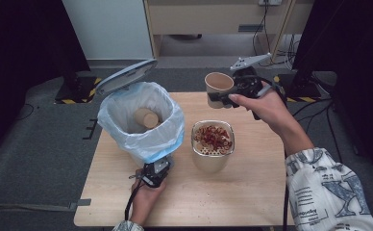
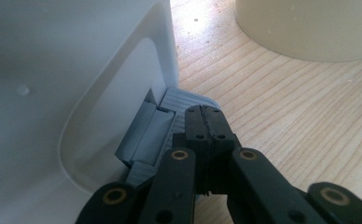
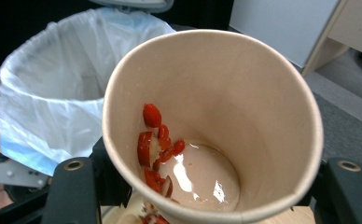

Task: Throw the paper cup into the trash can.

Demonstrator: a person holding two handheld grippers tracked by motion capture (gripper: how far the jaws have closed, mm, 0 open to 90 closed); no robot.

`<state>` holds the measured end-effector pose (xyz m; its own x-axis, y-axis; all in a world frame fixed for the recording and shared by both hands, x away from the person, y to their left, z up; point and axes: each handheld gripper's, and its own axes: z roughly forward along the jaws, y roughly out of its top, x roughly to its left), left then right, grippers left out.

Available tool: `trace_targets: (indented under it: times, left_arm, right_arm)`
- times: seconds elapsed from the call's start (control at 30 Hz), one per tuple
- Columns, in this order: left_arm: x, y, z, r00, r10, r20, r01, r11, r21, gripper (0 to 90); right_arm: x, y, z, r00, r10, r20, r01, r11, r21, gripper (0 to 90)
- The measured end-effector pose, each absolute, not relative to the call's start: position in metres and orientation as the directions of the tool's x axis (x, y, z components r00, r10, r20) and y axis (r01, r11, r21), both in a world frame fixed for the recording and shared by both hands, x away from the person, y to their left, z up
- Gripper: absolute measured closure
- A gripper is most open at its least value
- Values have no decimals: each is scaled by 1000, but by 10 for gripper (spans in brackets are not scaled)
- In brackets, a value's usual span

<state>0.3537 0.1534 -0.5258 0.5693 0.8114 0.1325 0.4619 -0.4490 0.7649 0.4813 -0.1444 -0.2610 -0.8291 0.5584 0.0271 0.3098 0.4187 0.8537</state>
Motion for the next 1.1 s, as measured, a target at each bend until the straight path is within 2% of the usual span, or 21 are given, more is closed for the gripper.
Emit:
trace_targets:
  times: [1.1]
  left_arm:
    - [354, 154, -526, 572, 810, 131, 462, -449, 765, 889]
  right_arm:
    - [478, -99, -253, -862, 502, 71, 290, 373, 881, 338]
